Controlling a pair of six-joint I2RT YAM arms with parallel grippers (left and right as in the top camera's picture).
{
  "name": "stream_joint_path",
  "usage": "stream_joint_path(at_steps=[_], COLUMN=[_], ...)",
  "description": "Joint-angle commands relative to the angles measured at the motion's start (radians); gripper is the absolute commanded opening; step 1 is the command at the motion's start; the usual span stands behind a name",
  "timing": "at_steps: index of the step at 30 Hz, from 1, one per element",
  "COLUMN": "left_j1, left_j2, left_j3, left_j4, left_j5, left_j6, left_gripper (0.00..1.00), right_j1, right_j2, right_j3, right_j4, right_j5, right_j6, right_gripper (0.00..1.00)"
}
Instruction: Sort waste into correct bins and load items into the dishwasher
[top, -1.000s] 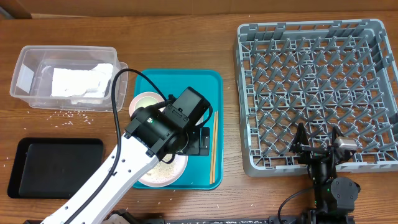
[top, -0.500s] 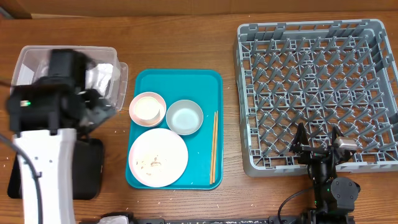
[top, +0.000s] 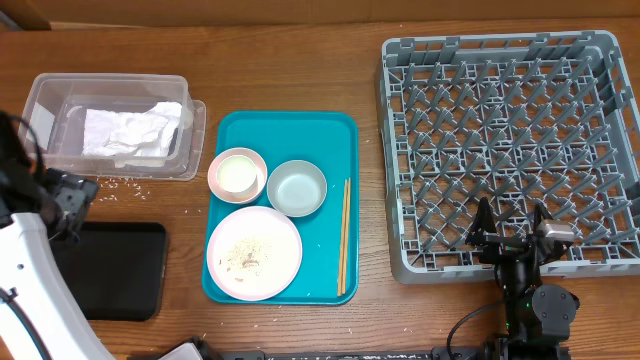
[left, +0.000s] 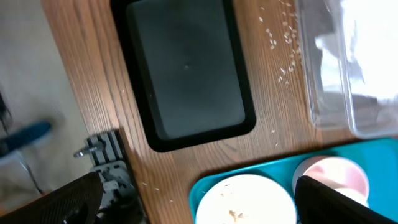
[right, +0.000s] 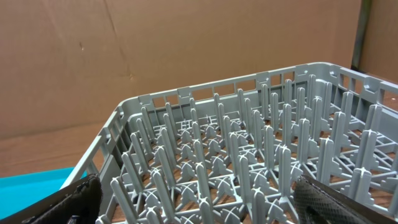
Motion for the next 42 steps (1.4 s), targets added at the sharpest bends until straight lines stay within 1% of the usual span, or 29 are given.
stream_joint_path(at_steps=[1, 6, 7, 8, 9, 12, 13, 14, 16, 17, 18, 19, 21, 22, 23, 25, 27, 29, 31, 32, 33, 34, 35, 37, 38, 39, 40, 42], left_j1=[0.034, 0.034, 0.034, 0.034, 0.034, 0.034, 0.034, 0.034, 0.034, 0.034, 0.034, 0.034, 0.034, 0.034, 0.034, 0.034, 0.034, 0.034, 0.034, 0.034, 0.034, 0.034, 0.034, 0.034, 0.034, 0.034, 0.034, 0.034], left_j2=[-0.007, -0.007, -0.007, -0.007, -0.007, -0.007, -0.007, -0.007, -0.007, -0.007, -0.007, -0.007, -0.007, -0.007, -0.007, -0.007, -0.007, -0.007, -0.007, -0.007, -0.007, -0.007, -0.007, -0.007, -0.007, -0.007, -0.008, 0.005], left_j3=[0.015, 0.015, 0.015, 0.015, 0.015, 0.015, 0.015, 0.015, 0.015, 0.015, 0.015, 0.015, 0.015, 0.015, 0.015, 0.015, 0.015, 0.015, 0.015, 0.015, 0.015, 0.015, 0.015, 0.015, 0.015, 0.015, 0.015, 0.015], left_j4=[-0.002, -0.002, -0.002, -0.002, -0.002, -0.002, -0.002, -0.002, -0.002, -0.002, -0.002, -0.002, -0.002, -0.002, -0.002, -0.002, -0.002, -0.002, -0.002, -0.002, -0.002, -0.002, -0.002, -0.002, -0.002, -0.002, -0.002, 0.002], left_j5=[0.04, 0.041, 0.041, 0.041, 0.041, 0.041, 0.041, 0.041, 0.041, 0.041, 0.041, 0.041, 0.041, 0.041, 0.041, 0.041, 0.041, 0.041, 0.041, 0.041, 0.041, 0.041, 0.041, 0.041, 0.041, 0.041, 0.041, 0.041], left_j6=[-0.047, -0.045, -0.045, -0.045, -0.045, -0.045, -0.045, -0.045, -0.045, -0.045, -0.045, -0.045, -0.045, -0.045, -0.045, -0.045, -0.045, -0.045, -0.045, -0.045, -0.045, -0.045, -0.045, -0.045, -0.045, -0.045, -0.045, -0.045], left_gripper=[1.0, 1.0, 1.0, 1.0, 1.0, 1.0, 1.0, 1.0, 1.0, 1.0, 1.0, 1.0, 1.0, 1.0, 1.0, 1.0, 1.0, 1.0, 1.0, 1.0, 1.0, 1.0, 1.0, 1.0, 1.0, 1.0, 1.0, 1.0], right_j1=[-0.006, -0.006, -0.006, -0.006, -0.006, -0.006, -0.006, -0.006, -0.006, -0.006, -0.006, -0.006, -0.006, -0.006, -0.006, -0.006, -0.006, -0.006, -0.006, -0.006, -0.006, -0.006, -0.006, -0.006, -0.006, -0.006, -0.003, 0.023], right_j2=[-0.01, -0.01, -0.01, -0.01, -0.01, -0.01, -0.01, -0.01, -0.01, -0.01, -0.01, -0.01, -0.01, -0.01, -0.01, -0.01, -0.006, 0.018, 0.071, 0.106, 0.136, 0.188, 0.227, 0.334, 0.42, 0.467, 0.564, 0.693], right_j3=[-0.01, -0.01, -0.01, -0.01, -0.01, -0.01, -0.01, -0.01, -0.01, -0.01, -0.01, -0.01, -0.01, -0.01, -0.005, 0.024, 0.09, 0.17, 0.274, 0.329, 0.372, 0.435, 0.477, 0.579, 0.654, 0.696, 0.788, 0.924], right_j4=[0.006, 0.007, 0.018, 0.022, 0.031, 0.042, 0.049, 0.06, 0.06, 0.087, 0.115, 0.216, 0.394, 0.51, 0.631, 0.688, 0.657, 0.587, 0.483, 0.407, 0.339, 0.238, 0.181, 0.095, 0.059, 0.038, -0.025, -0.169], right_j5=[0.009, 0.008, -0.031, -0.165, -0.228, -0.641, -0.709, -0.748, -0.741, -0.727, -0.728, -0.745, -0.754, -0.732, -0.661, -0.551, -0.443, -0.416, -0.45, -0.47, -0.477, -0.482, -0.493, -0.573, -0.655, -0.699, -0.784, -0.82], right_j6=[-0.003, -0.002, 0.031, 0.146, 0.207, 0.594, 0.703, 0.888, 1.038, 1.125, 1.156, 1.187, 1.197, 1.211, 1.242, 1.283, 1.279, 1.229, 1.069, 0.967, 0.894, 0.812, 0.771, 0.672, 0.623, 0.604, 0.565, 0.473], right_gripper=[1.0, 1.0, 1.0, 1.0, 1.0, 1.0, 1.0, 1.0, 1.0, 1.0, 1.0, 1.0, 1.0, 1.0, 0.99, 1.0, 0.99, 1.0, 1.0, 1.0, 1.0, 1.0, 1.0, 1.0, 0.99, 0.99, 0.99, 0.99])
